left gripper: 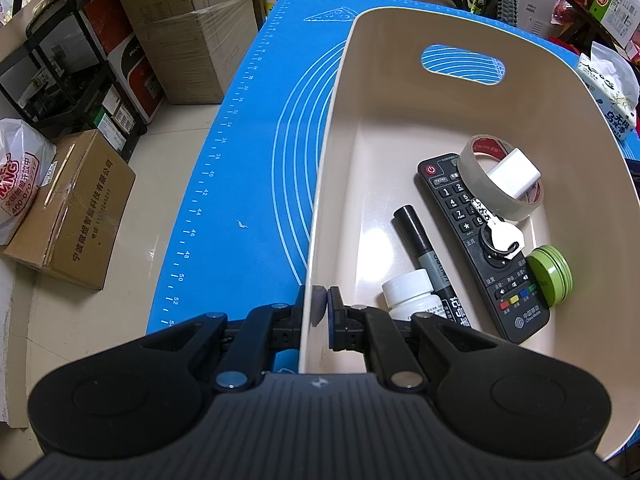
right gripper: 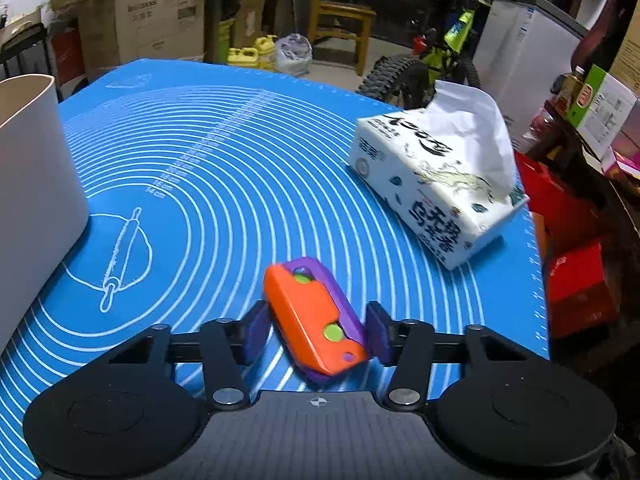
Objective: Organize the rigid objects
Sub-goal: 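Grasp the orange-purple toy with the right tool, then carry the orange toy into the bin and release it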
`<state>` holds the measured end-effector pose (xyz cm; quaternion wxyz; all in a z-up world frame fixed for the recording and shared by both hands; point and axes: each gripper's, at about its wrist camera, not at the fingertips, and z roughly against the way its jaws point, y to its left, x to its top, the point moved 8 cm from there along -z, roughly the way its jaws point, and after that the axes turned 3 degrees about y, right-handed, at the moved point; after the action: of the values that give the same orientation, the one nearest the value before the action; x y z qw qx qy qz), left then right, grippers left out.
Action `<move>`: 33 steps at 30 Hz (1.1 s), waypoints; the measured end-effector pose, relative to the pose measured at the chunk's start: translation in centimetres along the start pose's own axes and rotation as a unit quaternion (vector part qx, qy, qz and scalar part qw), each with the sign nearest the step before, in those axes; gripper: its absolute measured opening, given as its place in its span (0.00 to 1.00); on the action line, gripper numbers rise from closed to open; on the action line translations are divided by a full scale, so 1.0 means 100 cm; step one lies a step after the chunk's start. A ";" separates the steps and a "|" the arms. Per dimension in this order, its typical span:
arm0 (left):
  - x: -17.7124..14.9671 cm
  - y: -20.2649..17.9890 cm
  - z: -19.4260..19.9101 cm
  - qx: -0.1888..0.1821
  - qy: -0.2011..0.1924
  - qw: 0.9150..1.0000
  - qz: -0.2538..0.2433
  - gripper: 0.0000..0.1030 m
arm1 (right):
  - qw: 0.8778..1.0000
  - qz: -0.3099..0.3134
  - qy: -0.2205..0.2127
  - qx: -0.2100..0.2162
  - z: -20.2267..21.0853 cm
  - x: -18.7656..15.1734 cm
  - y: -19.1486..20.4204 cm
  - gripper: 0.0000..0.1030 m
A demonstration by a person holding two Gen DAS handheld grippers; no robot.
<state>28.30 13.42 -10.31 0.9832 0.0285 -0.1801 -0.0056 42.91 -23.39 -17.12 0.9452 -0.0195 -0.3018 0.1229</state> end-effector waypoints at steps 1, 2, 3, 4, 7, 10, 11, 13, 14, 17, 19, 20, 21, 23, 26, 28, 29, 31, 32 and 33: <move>0.000 0.000 0.000 0.000 0.000 1.000 0.000 0.09 | 1.000 -0.001 0.003 -0.001 0.001 -0.001 -0.001 0.48; 0.000 0.000 0.000 0.000 0.000 1.000 0.000 0.09 | 1.000 -0.001 0.004 -0.005 0.002 -0.002 -0.002 0.48; 0.000 0.000 0.000 0.000 0.000 1.000 0.000 0.09 | 1.000 0.000 0.004 -0.010 0.003 -0.003 -0.002 0.48; 0.000 -0.001 0.000 0.000 0.000 1.000 0.000 0.09 | 1.000 -0.002 0.003 -0.012 0.004 -0.005 -0.003 0.47; 0.000 -0.001 0.000 0.001 0.000 1.000 0.000 0.09 | 1.000 -0.011 -0.001 -0.014 0.006 -0.008 -0.004 0.47; 0.000 0.000 0.000 0.001 0.000 1.000 0.000 0.09 | 1.000 -0.020 -0.006 -0.013 0.008 -0.009 -0.003 0.47; 0.000 -0.001 0.000 0.000 0.000 1.000 0.000 0.09 | 1.000 -0.021 -0.009 -0.013 0.009 -0.009 -0.003 0.47; 0.000 0.000 0.000 0.001 0.000 1.000 0.000 0.09 | 0.999 -0.026 -0.015 -0.015 0.011 -0.009 -0.004 0.47; 0.000 -0.001 0.000 0.001 0.000 1.000 0.000 0.09 | 0.999 -0.029 -0.020 -0.015 0.013 -0.008 -0.004 0.47; 0.000 0.000 0.000 0.000 0.000 1.000 0.000 0.09 | 0.999 -0.036 -0.035 -0.018 0.017 -0.009 -0.004 0.40; 0.000 0.000 0.000 0.001 0.000 1.000 0.000 0.09 | 0.998 -0.041 -0.038 -0.015 0.018 -0.008 -0.005 0.35; 0.000 -0.001 -0.001 0.001 0.000 1.000 0.000 0.09 | 0.998 -0.042 -0.036 -0.013 0.018 -0.007 -0.005 0.35; 0.000 -0.001 -0.001 0.001 0.000 1.000 0.000 0.09 | 0.999 -0.041 -0.032 -0.010 0.018 -0.006 -0.006 0.36; 0.000 -0.001 -0.001 0.000 0.000 1.000 0.000 0.09 | 0.999 -0.040 -0.029 -0.007 0.018 -0.005 -0.007 0.36; 0.000 -0.001 -0.001 0.001 0.000 1.000 -0.001 0.09 | 0.998 -0.049 -0.021 -0.014 0.014 -0.005 -0.011 0.36; 0.000 -0.001 -0.001 0.000 0.000 1.000 -0.001 0.09 | 0.998 -0.061 -0.017 -0.016 0.011 -0.006 -0.015 0.39; 0.000 -0.001 -0.001 0.000 0.000 1.000 0.000 0.09 | 0.998 -0.066 -0.013 -0.015 0.009 -0.006 -0.016 0.39; 0.000 -0.001 0.000 0.000 0.000 1.000 0.000 0.09 | 0.998 -0.062 0.000 -0.011 0.002 -0.010 -0.014 0.41; 0.000 -0.001 0.000 0.001 0.000 1.000 -0.001 0.09 | 0.998 -0.060 -0.006 -0.015 0.002 -0.010 -0.014 0.46; 0.000 0.000 0.000 0.001 0.000 1.000 -0.001 0.09 | 0.998 -0.063 -0.008 -0.015 0.001 -0.010 -0.014 0.47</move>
<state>28.33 13.39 -10.34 0.9832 0.0296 -0.1799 -0.0061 42.37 -24.98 -17.43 0.9482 -0.0141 -0.3118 0.0585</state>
